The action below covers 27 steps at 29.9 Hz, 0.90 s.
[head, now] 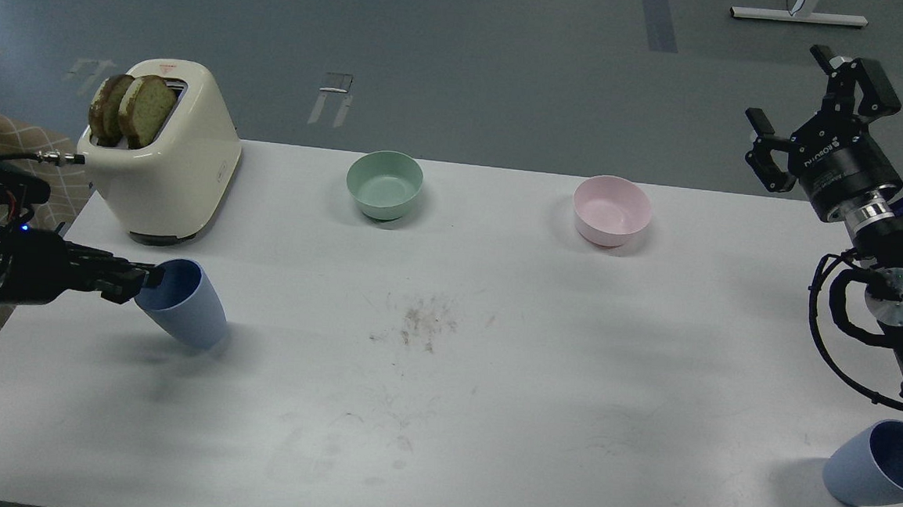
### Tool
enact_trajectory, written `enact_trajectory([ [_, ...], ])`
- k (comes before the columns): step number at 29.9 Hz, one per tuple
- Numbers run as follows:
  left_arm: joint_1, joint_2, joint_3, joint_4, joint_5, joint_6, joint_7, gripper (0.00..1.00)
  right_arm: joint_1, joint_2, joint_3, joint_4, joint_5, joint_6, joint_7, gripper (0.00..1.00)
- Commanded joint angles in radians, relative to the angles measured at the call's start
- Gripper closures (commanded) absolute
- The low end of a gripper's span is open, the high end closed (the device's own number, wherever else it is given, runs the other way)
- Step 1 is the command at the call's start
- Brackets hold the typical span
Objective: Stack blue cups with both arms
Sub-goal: 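Close the left gripper on the blue cup's rim, then carry the blue cup with the left gripper to the table center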
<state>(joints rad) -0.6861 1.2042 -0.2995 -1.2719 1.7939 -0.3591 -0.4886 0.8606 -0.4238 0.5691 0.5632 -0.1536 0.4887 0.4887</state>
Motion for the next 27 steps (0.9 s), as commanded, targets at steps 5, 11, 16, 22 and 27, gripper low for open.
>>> enact_trajectory([
  [5, -0.134, 0.028, -0.009, -0.13, 0.035, 0.012, 0.0, 1.0, 0.07, -0.026, 0.018, 0.038, -0.001, 0.0, 0.0, 0.0],
  [11, -0.35, -0.037, -0.007, -0.234, 0.036, -0.107, 0.0, 1.0, 0.214, -0.046, 0.008, 0.076, -0.007, 0.0, 0.0, 0.0],
  [16, -0.424, -0.215, -0.006, -0.244, 0.039, -0.13, 0.0, 1.0, 0.313, -0.038, -0.029, 0.076, -0.007, 0.0, 0.0, 0.0],
  [22, -0.438, -0.445, 0.005, -0.207, 0.064, -0.13, 0.0, 1.0, 0.376, -0.03, -0.074, 0.076, -0.007, 0.0, 0.0, 0.0],
  [27, -0.437, -0.63, 0.016, -0.1, 0.18, -0.13, 0.016, 1.0, 0.379, -0.026, -0.075, 0.076, -0.007, 0.0, 0.0, 0.0],
])
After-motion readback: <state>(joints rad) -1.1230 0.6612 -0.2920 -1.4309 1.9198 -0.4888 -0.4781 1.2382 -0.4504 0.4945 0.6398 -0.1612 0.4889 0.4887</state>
